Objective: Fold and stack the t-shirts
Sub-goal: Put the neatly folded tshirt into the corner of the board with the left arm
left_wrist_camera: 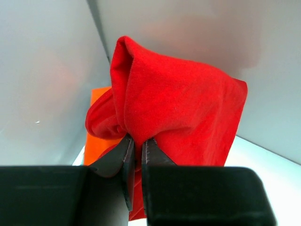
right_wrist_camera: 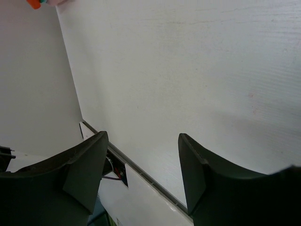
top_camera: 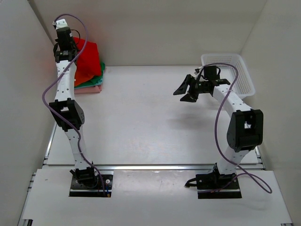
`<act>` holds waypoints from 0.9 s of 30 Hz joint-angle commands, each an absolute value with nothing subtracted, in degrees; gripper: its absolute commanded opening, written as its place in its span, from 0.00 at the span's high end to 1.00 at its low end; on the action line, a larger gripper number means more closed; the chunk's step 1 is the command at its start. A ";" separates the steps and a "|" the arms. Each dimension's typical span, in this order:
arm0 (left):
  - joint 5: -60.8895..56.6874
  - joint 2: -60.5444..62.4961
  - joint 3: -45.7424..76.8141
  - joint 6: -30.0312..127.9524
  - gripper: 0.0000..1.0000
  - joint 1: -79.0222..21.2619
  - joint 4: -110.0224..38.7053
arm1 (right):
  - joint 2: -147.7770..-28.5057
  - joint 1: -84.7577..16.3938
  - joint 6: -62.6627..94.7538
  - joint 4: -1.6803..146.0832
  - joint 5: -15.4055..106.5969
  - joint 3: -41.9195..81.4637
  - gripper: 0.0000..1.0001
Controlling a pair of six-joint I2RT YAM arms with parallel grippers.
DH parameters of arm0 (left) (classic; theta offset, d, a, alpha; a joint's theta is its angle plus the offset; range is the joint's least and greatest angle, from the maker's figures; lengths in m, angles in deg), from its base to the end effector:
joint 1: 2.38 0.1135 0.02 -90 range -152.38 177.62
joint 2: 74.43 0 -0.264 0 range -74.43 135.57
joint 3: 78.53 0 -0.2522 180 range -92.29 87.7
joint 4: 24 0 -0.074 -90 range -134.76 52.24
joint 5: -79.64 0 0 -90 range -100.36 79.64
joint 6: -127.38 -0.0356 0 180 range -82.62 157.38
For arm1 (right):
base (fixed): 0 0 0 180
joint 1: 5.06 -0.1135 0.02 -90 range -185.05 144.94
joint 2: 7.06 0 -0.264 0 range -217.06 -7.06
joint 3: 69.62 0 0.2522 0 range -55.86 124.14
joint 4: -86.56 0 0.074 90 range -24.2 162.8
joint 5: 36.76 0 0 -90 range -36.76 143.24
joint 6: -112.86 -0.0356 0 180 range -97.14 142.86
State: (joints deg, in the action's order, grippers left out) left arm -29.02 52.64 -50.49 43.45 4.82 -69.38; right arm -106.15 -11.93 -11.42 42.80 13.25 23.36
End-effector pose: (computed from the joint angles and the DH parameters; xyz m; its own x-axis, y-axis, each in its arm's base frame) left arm 0.5034 0.0751 0.3926 -0.3013 -0.1390 -0.9433 -0.4505 0.8927 0.0123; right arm 0.3723 0.0679 0.2699 -0.9105 0.3250 -0.2558 0.0120 0.6391 0.7690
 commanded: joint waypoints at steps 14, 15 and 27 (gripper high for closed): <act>-26.71 58.02 -50.19 46.00 1.00 12.20 -61.50 | -111.56 -15.08 -9.75 38.43 13.34 33.52 0.42; -26.45 59.50 -50.28 46.34 1.00 12.30 -61.06 | -111.65 -15.16 -9.40 37.65 13.94 33.87 0.42; -18.46 66.29 -55.38 48.37 0.30 12.83 -54.20 | -111.39 -17.10 -6.76 37.99 17.81 33.09 0.40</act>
State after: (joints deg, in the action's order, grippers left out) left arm -23.95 71.17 -51.82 46.53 13.50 -59.26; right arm -111.98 -15.91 -8.58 37.64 16.13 32.17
